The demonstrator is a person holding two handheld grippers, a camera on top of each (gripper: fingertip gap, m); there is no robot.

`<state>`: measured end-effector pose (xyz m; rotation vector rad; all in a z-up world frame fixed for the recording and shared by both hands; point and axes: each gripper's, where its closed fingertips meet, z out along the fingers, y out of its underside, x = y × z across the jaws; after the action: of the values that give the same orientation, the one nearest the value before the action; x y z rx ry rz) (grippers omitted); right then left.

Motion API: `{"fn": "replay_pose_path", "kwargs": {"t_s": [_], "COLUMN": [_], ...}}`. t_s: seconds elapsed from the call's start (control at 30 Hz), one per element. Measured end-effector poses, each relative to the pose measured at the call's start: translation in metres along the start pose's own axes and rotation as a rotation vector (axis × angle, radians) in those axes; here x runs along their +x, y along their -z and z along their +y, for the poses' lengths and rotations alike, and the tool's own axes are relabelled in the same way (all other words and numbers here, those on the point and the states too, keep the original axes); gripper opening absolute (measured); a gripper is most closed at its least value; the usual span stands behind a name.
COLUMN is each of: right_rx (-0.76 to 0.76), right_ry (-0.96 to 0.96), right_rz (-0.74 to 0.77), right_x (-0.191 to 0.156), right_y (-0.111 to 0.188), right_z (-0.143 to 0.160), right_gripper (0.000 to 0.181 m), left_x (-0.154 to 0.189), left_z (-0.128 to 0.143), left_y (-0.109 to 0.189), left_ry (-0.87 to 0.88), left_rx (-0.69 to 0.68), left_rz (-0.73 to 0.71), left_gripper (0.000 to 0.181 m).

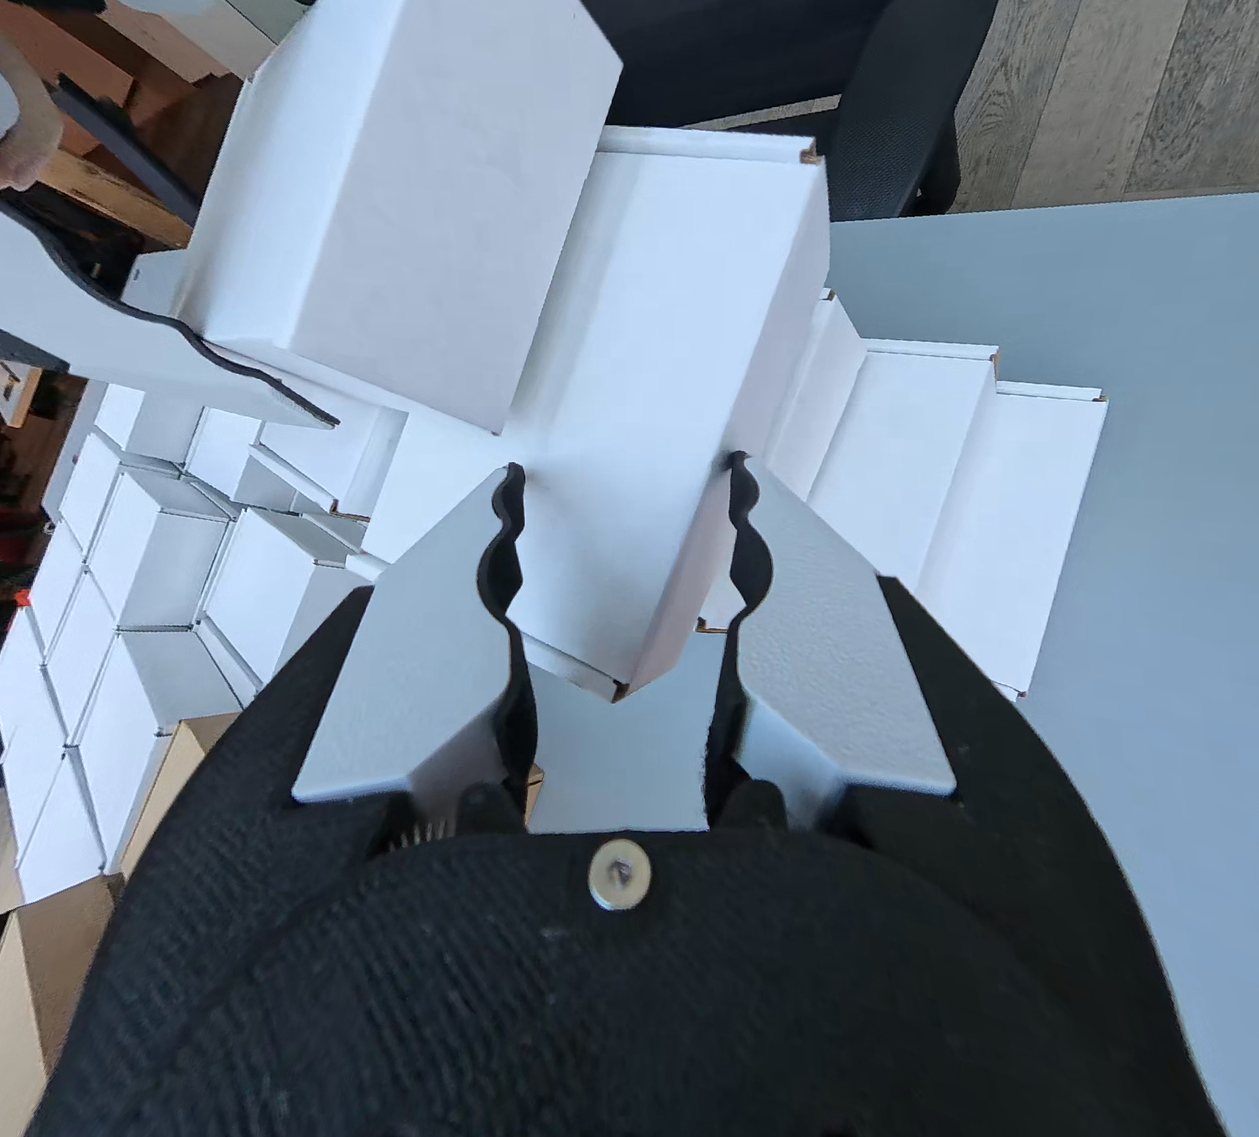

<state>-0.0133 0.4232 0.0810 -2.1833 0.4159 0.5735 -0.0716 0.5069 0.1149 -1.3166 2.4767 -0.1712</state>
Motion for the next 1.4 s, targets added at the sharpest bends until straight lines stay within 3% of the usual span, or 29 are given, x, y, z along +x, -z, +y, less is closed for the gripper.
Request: {"fn": "replay_pose_path", "kwargs": {"t_s": [0.13, 0.23, 0.5, 0.57, 0.67, 0.77, 0.87, 1.0, 1.07, 1.17, 1.27, 1.4], "right_rx": [0.079, 0.083, 0.134, 0.149, 0.155, 0.115, 0.044, 0.044, 0.038, 0.078, 0.087, 0.021], "right_ry": [-0.030, -0.012, -0.039, -0.024, 0.070, 0.271, 0.306, 0.266, 0.258, 0.290, 0.431, 0.547], "right_rz": [-0.038, -0.070, -0.087, -0.088, -0.108, -0.074, -0.115, -0.225, -0.263, -0.285, -0.214, -0.148], "right_x": [-0.007, -0.018, -0.017, -0.019, -0.026, -0.025, -0.021, -0.029, -0.034, -0.042, -0.039, -0.035], "right_y": [0.005, 0.003, 0.006, 0.009, 0.014, 0.021, 0.022, 0.017, 0.014, 0.022, 0.025, 0.014], "right_z": [-0.012, -0.013, -0.018, -0.021, -0.023, -0.016, 0.001, 0.008, 0.011, 0.010, 0.021, 0.037], "right_gripper": [0.055, 0.033, 0.045, 0.049, 0.064, 0.068, 0.068, 0.055, 0.058, 0.070, 0.089, 0.086], "left_x": [0.001, 0.000, -0.001, -0.004, -0.016, -0.037, -0.027, -0.008, 0.005, 0.020, 0.026, 0.032], "left_z": [0.006, 0.008, 0.007, 0.001, -0.002, 0.022, 0.061, 0.112, 0.121, 0.123, 0.116, 0.106], "left_y": [0.000, -0.001, -0.002, 0.007, 0.040, 0.081, 0.099, 0.074, 0.057, 0.037, 0.030, 0.016], "left_ry": [-0.032, -0.028, 0.010, 0.050, 0.249, 0.561, 0.821, 1.069, 1.152, 1.194, 1.193, 1.165], "left_rx": [-0.057, -0.059, -0.007, 0.071, 0.262, 0.526, 0.801, 0.943, 0.973, 0.973, 0.983, 0.921], "left_rz": [-0.013, -0.008, -0.019, -0.034, -0.015, -0.001, 0.150, 0.197, 0.249, 0.293, 0.335, 0.373], "left_gripper": [0.130, 0.130, 0.130, 0.133, 0.144, 0.131, 0.108, 0.091, 0.088, 0.083, 0.083, 0.079]}}
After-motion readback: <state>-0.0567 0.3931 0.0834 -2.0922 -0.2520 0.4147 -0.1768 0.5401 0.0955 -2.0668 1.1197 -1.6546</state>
